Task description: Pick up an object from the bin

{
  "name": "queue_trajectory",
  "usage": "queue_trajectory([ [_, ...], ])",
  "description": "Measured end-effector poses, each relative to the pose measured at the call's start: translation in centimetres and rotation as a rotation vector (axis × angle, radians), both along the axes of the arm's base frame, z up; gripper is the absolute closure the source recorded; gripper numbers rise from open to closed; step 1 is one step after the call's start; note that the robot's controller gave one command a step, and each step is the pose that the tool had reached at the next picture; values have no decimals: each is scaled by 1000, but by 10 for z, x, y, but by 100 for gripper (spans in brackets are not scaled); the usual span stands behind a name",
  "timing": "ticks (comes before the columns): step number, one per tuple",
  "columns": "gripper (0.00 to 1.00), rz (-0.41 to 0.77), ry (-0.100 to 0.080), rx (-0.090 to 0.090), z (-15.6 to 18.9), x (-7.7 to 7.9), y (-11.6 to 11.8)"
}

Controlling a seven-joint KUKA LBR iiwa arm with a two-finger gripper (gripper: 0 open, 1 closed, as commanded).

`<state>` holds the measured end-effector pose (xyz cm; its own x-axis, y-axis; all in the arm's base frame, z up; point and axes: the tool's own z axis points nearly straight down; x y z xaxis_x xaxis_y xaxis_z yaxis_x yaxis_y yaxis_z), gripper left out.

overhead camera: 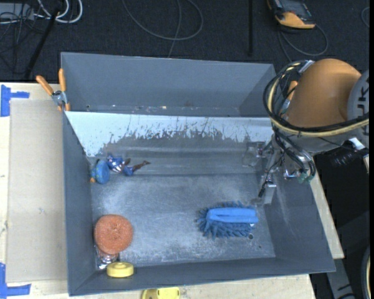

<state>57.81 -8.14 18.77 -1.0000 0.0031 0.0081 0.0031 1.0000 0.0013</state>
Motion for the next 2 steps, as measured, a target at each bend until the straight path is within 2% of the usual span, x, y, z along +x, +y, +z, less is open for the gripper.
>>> queue_trajectory([
  [1,0,2,-8,-1,5,2,0],
  [2,0,57,-14,-1,-47,-3,10],
])
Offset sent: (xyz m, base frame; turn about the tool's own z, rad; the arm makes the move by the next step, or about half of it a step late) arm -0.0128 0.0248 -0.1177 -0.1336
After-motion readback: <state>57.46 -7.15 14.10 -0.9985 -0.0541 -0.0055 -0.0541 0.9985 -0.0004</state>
